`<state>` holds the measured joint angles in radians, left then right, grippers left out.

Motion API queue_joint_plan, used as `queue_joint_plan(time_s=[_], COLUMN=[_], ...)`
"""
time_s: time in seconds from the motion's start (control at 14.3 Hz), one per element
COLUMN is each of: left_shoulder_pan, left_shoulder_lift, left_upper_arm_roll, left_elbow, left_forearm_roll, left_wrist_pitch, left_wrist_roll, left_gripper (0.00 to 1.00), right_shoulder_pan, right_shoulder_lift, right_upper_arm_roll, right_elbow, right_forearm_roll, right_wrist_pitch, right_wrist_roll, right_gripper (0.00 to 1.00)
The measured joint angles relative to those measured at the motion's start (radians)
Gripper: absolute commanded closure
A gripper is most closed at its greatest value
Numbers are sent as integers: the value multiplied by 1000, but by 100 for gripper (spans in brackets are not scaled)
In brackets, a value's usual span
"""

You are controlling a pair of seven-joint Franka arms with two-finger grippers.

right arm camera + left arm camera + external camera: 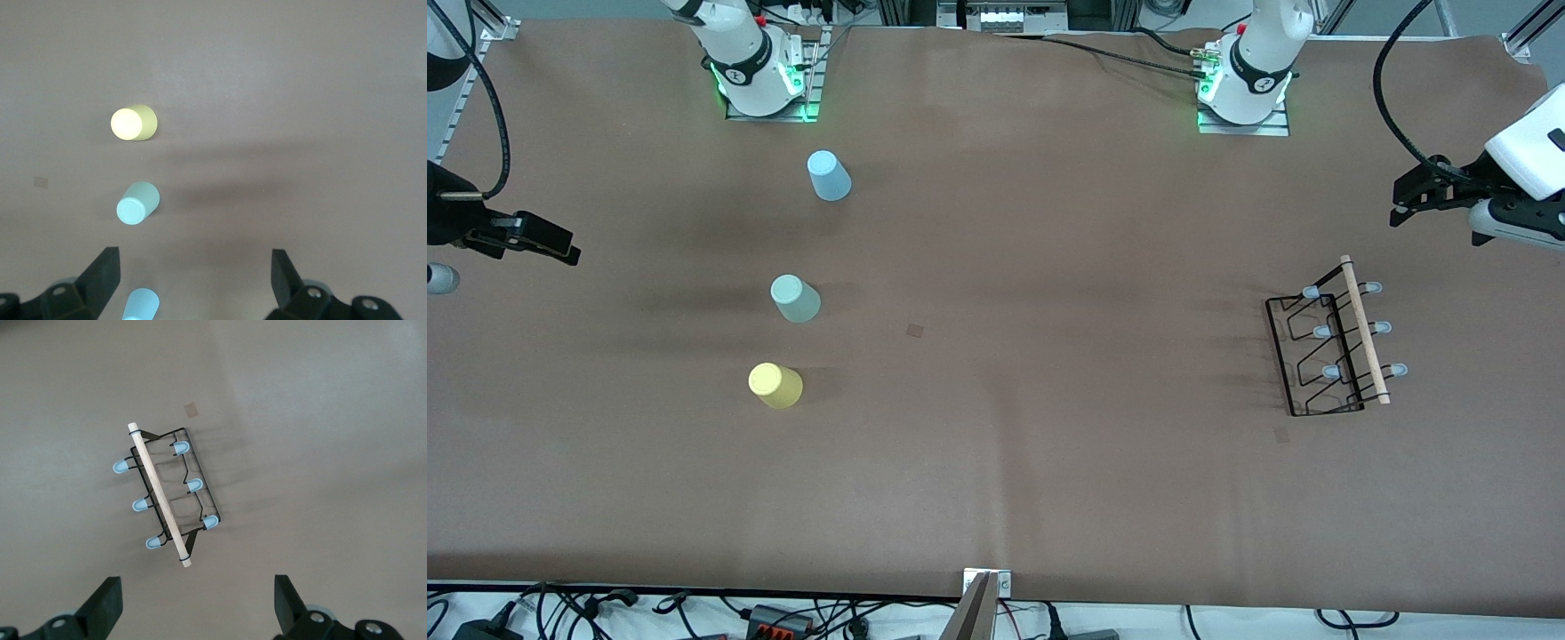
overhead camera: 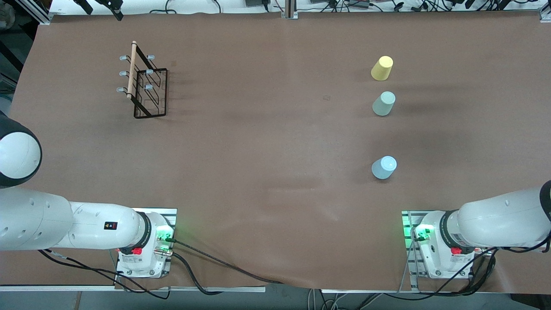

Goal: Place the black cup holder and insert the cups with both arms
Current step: 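Reach the right gripper toward the teal cup while the left gripper reaches the rack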

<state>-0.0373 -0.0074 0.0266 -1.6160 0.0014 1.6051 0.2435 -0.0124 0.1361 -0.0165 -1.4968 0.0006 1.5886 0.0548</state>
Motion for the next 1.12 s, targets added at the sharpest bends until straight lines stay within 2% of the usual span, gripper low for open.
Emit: queue_joint_plan(time_s=[0.35,0.84,0.98,1.12], left_shoulder_pan=[0,10,42,79], left_shoulder_lift=[0,7,17,36], left_upper_arm_roll=[0,6,11,13], left_elbow=[0,0,0,-1], left_forearm_roll=[0,0,1,1], left_wrist_pitch=[0,-21,-52,-73], left_wrist_roll=[0,0,0,1], left_gripper=[0,0,0,0], right_shoulder_pan=[0,26,46,63], right_shoulder_lift=[0,31,17,-37], right_upper_arm_roll=[0,16,16,17], right_elbow=[0,-29,-83,-202], right_forearm_roll=[5,9,9,10], right_wrist_pitch=[-6,-141,-90,32], right_wrist_roll=[0,-96,-101,-101], right_gripper=[0,0,0,0])
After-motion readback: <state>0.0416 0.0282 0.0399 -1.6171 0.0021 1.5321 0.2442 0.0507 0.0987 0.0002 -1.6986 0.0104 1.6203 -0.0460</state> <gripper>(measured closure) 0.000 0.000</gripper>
